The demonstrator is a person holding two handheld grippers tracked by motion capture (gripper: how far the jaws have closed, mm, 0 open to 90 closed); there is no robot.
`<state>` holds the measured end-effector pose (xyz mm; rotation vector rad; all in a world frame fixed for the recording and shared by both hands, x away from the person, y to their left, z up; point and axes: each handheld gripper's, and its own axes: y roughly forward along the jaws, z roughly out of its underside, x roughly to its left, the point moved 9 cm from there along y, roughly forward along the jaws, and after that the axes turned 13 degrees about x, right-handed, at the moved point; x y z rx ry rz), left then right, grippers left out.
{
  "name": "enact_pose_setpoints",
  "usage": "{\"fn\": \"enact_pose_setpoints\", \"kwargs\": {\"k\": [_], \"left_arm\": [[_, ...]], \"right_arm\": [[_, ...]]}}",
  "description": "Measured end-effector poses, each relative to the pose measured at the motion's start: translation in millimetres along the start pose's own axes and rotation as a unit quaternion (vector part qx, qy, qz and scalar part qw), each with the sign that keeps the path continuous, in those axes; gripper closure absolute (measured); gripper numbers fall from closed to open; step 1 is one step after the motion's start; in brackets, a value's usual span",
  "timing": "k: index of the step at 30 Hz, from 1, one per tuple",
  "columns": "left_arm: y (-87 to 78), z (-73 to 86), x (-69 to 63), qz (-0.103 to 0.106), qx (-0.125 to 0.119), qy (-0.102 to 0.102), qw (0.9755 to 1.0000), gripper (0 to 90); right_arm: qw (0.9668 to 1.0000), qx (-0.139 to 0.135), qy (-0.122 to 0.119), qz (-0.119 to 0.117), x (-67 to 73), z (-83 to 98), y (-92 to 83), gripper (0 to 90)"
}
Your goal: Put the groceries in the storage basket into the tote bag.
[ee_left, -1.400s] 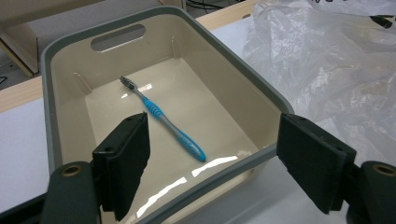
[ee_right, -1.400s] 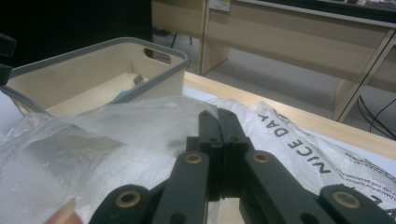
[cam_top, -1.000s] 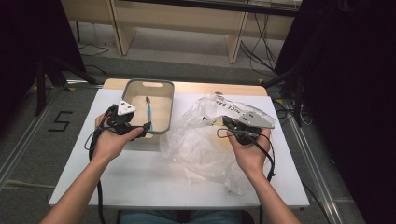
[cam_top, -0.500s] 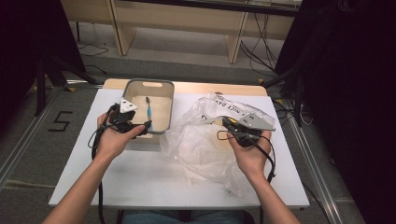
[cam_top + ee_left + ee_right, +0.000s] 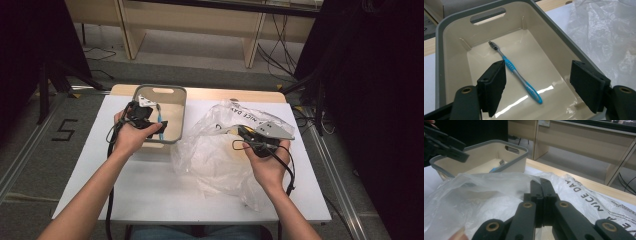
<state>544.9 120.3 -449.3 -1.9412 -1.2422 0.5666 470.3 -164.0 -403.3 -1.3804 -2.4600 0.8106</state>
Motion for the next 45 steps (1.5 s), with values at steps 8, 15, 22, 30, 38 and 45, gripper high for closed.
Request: {"fn": "enact_pose_setpoints", "kwargs": {"k": [8,15,22,30,38,45], "left_arm": [[14.5,-9.3,9.8,-0.007,0.016,-0.015,0.9997,29.1],[21.3,-11.5,13.9,-0.013,0.018,-0.023,0.9995,29.3],[31.0,-20.3,18.2,-0.019,0.026,-0.027,0.9991,29.8],[43.7,-30.2,19.5,-0.028,0.053,-0.026,0.9978,30.5],[50.3,-39.7,25.8,-0.040,0.066,-0.033,0.9965,30.8],[57.2,-37.2,34.0,-0.046,0.083,-0.040,0.9947,31.2]], "right_arm": [[1.0000,0.004,0.000,-0.004,1.5,1.0,1.0,90.0],[1.0000,0.004,-0.002,-0.003,2.2,1.4,0.5,90.0],[1.0000,0.008,-0.005,-0.004,3.1,2.4,1.3,90.0],[0.9999,0.009,-0.004,-0.005,3.0,2.6,1.5,90.0],[1.0000,0.008,-0.002,-0.005,2.4,2.5,1.2,90.0],[0.9999,0.009,-0.003,-0.007,4.2,2.7,2.4,90.0]]}}
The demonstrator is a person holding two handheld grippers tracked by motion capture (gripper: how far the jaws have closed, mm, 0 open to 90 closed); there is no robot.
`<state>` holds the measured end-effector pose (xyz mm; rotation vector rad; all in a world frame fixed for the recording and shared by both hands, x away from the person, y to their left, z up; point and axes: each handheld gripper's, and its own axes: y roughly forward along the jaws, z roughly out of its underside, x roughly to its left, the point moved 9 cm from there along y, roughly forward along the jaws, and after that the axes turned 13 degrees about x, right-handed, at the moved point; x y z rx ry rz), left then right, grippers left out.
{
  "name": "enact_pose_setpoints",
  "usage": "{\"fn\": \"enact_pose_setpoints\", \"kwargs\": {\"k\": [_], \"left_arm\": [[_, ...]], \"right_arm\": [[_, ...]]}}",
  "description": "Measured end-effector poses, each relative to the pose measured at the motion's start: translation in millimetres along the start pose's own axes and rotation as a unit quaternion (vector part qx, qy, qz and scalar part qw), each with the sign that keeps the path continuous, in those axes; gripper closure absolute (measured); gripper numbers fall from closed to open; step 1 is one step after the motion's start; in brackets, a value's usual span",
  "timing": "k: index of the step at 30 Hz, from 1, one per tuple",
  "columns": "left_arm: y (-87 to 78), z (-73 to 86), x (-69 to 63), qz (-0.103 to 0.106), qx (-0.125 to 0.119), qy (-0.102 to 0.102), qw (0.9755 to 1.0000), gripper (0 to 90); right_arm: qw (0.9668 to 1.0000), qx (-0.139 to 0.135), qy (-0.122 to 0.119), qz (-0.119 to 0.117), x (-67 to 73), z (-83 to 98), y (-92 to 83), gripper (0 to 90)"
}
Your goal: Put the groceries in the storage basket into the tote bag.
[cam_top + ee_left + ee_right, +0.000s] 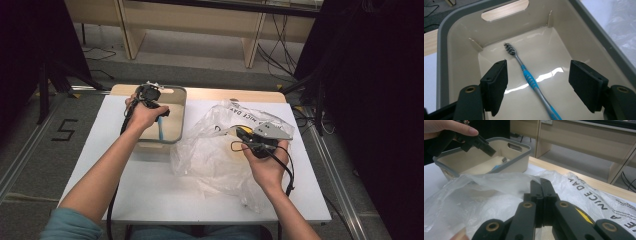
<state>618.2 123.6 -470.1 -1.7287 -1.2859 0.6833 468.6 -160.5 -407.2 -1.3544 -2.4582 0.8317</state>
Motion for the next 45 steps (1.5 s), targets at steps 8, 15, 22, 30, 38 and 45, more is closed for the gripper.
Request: {"fn": "enact_pose_setpoints", "kwargs": {"k": [8,15,22,30,38,45], "left_arm": [[10.4,0.9,4.6,0.001,0.017,-0.011,0.9998,31.6],[24.5,1.0,2.2,0.011,0.032,-0.020,0.9992,31.7],[34.4,1.7,4.5,0.000,0.042,-0.017,0.9990,32.8],[48.6,4.4,3.0,0.004,0.060,-0.022,0.9980,32.9],[59.6,9.8,0.7,0.005,0.083,-0.023,0.9963,37.4],[67.3,13.7,-2.5,0.012,0.097,-0.025,0.9949,42.4]], "right_arm": [[1.0000,0.001,-0.001,-0.001,-0.4,0.9,1.2,90.0],[1.0000,0.002,-0.001,-0.002,0.8,1.4,2.0,90.0],[1.0000,0.005,-0.002,-0.005,2.3,2.6,3.7,90.0],[0.9999,0.011,-0.004,-0.010,5.0,5.1,6.4,90.0],[0.9999,0.012,-0.002,-0.011,3.4,5.3,6.4,90.0],[0.9999,0.013,-0.003,-0.011,3.5,5.4,6.4,90.0]]}}
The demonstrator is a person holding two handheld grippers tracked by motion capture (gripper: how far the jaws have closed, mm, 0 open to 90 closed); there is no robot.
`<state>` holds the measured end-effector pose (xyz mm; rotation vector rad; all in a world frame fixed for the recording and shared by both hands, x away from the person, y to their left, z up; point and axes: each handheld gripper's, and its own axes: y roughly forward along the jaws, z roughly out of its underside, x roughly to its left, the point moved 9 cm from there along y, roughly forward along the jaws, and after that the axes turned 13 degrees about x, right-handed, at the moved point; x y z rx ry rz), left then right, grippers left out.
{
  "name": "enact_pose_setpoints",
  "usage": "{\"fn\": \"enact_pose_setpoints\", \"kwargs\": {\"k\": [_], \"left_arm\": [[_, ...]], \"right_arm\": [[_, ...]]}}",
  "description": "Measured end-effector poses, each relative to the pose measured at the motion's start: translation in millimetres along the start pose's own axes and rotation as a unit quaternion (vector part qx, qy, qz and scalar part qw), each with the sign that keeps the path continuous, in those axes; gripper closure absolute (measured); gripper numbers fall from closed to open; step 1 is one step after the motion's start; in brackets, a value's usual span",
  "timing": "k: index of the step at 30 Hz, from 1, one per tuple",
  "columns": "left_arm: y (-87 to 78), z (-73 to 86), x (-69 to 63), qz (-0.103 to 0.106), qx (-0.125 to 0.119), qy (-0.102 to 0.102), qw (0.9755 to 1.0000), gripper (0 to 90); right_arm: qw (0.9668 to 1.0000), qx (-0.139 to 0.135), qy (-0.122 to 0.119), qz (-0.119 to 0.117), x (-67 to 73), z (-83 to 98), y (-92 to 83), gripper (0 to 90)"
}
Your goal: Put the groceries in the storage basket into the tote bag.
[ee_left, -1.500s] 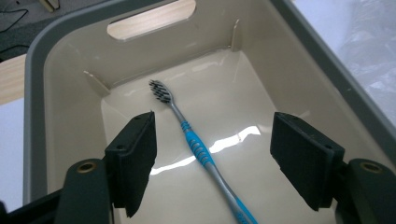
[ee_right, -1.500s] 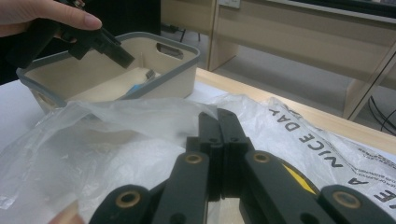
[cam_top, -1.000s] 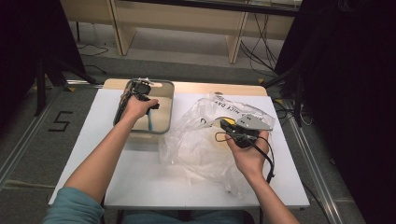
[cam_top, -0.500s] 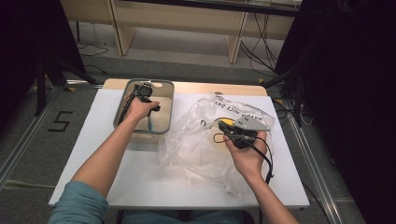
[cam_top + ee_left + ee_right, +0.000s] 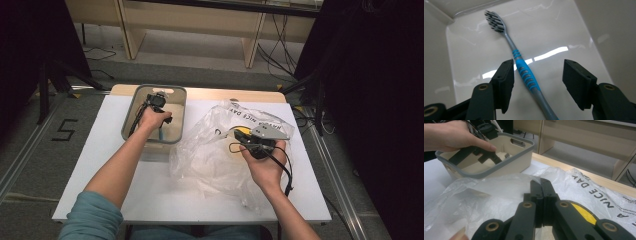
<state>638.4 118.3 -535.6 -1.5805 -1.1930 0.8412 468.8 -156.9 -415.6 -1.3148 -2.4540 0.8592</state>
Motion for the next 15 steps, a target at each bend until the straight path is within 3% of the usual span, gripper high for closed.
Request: {"fn": "enact_pose_setpoints", "kwargs": {"k": [15], "left_arm": [[7.5,4.4,4.3,0.016,0.019,-0.011,0.9996,52.4]], "right_arm": [[1.0000,0.001,0.001,-0.001,-2.6,0.1,-0.4,90.0]]}}
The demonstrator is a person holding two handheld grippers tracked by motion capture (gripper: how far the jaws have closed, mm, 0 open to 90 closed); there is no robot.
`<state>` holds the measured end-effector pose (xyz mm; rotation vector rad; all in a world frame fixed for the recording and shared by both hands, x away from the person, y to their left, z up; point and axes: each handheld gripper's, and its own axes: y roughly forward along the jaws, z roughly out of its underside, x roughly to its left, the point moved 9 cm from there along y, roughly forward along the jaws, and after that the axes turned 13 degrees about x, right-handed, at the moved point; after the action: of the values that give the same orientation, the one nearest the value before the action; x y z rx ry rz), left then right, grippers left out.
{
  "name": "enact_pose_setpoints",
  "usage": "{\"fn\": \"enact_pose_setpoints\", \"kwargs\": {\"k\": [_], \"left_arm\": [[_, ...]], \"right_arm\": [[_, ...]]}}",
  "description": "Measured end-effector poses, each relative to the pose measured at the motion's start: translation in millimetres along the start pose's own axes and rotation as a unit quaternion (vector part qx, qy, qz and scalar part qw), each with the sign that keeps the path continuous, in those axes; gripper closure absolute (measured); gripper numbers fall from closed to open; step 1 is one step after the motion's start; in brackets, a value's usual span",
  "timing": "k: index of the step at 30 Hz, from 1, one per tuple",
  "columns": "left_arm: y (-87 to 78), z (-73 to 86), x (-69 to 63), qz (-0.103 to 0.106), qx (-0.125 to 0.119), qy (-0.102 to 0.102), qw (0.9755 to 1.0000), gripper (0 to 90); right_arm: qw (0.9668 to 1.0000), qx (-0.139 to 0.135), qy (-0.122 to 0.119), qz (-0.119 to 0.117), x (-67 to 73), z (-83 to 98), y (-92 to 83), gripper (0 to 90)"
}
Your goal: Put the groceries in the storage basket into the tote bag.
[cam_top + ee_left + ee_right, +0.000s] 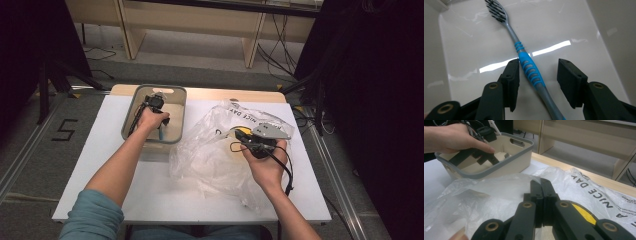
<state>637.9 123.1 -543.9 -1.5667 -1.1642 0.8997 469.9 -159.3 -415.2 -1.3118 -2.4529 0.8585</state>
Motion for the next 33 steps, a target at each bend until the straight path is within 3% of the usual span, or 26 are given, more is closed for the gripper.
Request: {"fn": "enact_pose_setpoints", "kwargs": {"k": [11,23,33], "left_arm": [[-0.3,-0.1,3.4,-0.001,0.003,-0.002,1.0000,60.0],[-1.4,2.3,6.6,-0.002,0.016,-0.018,0.9997,72.9],[-1.7,2.7,5.6,-0.008,0.019,-0.017,0.9996,77.6]], "right_arm": [[1.0000,0.003,-0.001,0.000,0.9,0.8,0.9,90.0],[1.0000,0.003,-0.002,0.000,1.6,1.2,1.1,90.0],[1.0000,0.004,-0.002,-0.002,2.5,1.3,1.2,90.0]]}}
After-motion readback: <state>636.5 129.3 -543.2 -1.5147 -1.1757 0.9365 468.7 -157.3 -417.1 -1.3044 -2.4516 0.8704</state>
